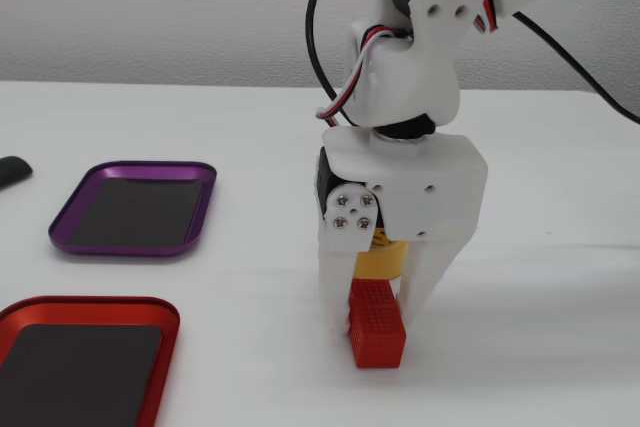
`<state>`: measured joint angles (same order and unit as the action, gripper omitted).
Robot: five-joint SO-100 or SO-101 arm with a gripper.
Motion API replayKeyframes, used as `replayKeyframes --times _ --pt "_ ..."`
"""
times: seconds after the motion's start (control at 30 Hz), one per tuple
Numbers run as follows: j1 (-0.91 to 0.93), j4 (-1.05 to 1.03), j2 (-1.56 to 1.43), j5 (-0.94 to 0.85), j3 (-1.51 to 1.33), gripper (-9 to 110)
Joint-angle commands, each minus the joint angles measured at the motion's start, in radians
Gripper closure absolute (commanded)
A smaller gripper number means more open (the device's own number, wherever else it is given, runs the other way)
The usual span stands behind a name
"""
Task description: Grasp a red block and put it in the left red dish.
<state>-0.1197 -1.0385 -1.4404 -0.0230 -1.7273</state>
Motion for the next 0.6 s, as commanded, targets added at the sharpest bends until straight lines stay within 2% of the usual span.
replayKeyframes --times 0.0,0.27,0.4,0.57 --pt "-0.009 -0.040 -0.063 0.005 0.086 102" --pt "-0.100 0.005 -0.253 -0.006 0.156 102" --pt "-0.104 0.238 -0.287 -0.012 0.146 102" --pt "-0.103 0.506 -0.218 -0.138 0.109 102"
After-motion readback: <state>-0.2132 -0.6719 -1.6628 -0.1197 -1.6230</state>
